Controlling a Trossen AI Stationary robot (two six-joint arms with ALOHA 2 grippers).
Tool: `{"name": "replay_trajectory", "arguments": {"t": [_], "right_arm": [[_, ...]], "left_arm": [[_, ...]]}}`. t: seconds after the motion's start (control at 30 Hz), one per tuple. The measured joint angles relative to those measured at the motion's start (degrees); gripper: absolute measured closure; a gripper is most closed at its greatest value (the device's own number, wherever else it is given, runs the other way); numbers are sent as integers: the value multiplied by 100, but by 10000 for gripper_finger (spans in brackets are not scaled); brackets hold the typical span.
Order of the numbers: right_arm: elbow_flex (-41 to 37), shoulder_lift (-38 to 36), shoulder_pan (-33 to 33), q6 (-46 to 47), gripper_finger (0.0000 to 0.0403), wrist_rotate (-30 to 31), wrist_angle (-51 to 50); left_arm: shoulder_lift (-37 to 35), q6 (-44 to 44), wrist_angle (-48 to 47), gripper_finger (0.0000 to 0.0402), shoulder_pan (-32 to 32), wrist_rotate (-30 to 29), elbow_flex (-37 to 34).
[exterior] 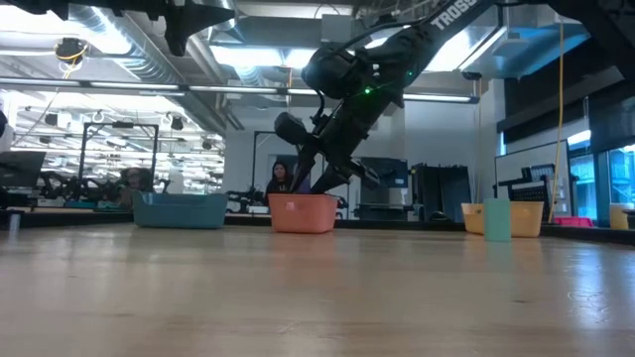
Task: Sort & place blocks by color
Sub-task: Put the violet block into the orange bin, then put the top right blue block into the yellow bin
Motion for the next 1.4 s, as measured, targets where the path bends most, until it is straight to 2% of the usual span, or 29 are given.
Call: {"name": "replay_trajectory", "arguments": {"t": [0.27, 0.6, 0.7, 0.8, 0.97, 1.1, 1.27, 1.4], "right_arm": [[-4, -4, -115, -153, 260, -216, 203], [-4, -17, -157, -160, 134, -166, 162], [-4, -104, -178, -364, 116, -170, 213], [-9, -349, -181, -971, 113, -195, 188], [-52, -1145, -53, -2205, 112, -377, -182], [-487, -1983, 190, -2957, 112, -540, -683], [-1823, -3316, 606, -2746, 112, -558, -300], [-2969, -4391, 1108, -2361, 112, -694, 937]], "left_arm": [[-1, 0, 0, 191, 0, 0, 0], [-2, 0, 1, 191, 0, 0, 0], [-2, 0, 0, 191, 0, 0, 0], [-6, 0, -2, 191, 0, 0, 0], [-66, -2, 1, 191, 2, 1, 6], [-102, -3, -28, 191, 0, 59, 6], [-99, -7, -76, 191, 2, 97, 9], [-99, -27, -81, 191, 1, 199, 9]]}}
